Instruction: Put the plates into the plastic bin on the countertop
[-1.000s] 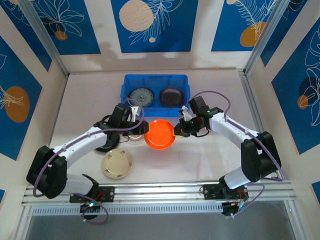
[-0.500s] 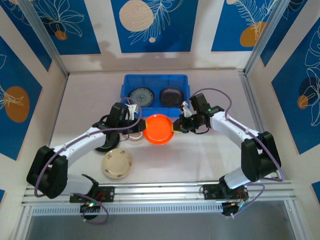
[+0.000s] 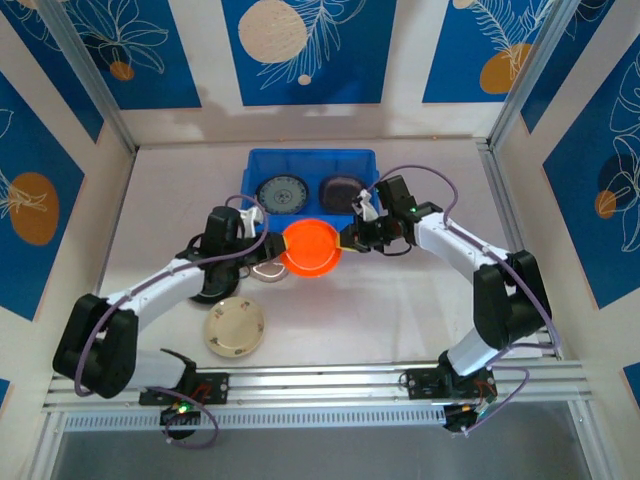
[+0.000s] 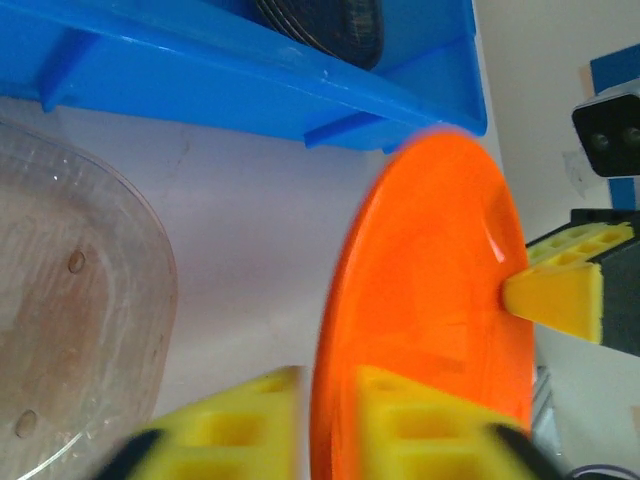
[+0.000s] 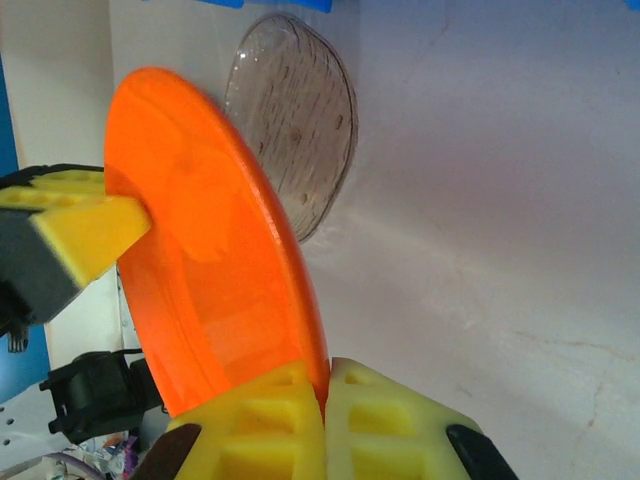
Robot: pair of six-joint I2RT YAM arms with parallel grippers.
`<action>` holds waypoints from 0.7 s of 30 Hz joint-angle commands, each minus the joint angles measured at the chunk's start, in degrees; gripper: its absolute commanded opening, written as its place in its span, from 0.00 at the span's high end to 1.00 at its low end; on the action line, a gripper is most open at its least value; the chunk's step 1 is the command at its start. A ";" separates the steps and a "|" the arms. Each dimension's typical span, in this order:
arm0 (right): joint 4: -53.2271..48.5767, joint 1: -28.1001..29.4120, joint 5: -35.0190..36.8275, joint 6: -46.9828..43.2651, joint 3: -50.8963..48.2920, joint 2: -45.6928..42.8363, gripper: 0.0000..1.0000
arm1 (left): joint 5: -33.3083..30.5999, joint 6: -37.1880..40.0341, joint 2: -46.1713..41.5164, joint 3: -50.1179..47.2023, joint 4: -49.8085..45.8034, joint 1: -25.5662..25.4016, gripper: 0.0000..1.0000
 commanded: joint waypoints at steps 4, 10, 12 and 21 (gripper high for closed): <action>-3.41 -2.01 4.73 1.53 13.84 5.52 1.00 | -4.16 2.20 -8.74 -0.55 -5.41 3.76 0.00; -9.50 -2.79 11.55 1.18 32.16 17.20 1.00 | -8.48 5.38 -13.06 -0.61 -9.49 5.61 0.00; -11.85 -2.92 11.85 0.83 39.30 22.45 1.00 | -9.10 5.89 -13.74 -0.69 -9.48 6.03 0.00; -18.15 -1.81 9.82 1.19 63.26 41.75 1.00 | -8.57 6.83 -13.56 -0.35 -6.38 8.12 0.00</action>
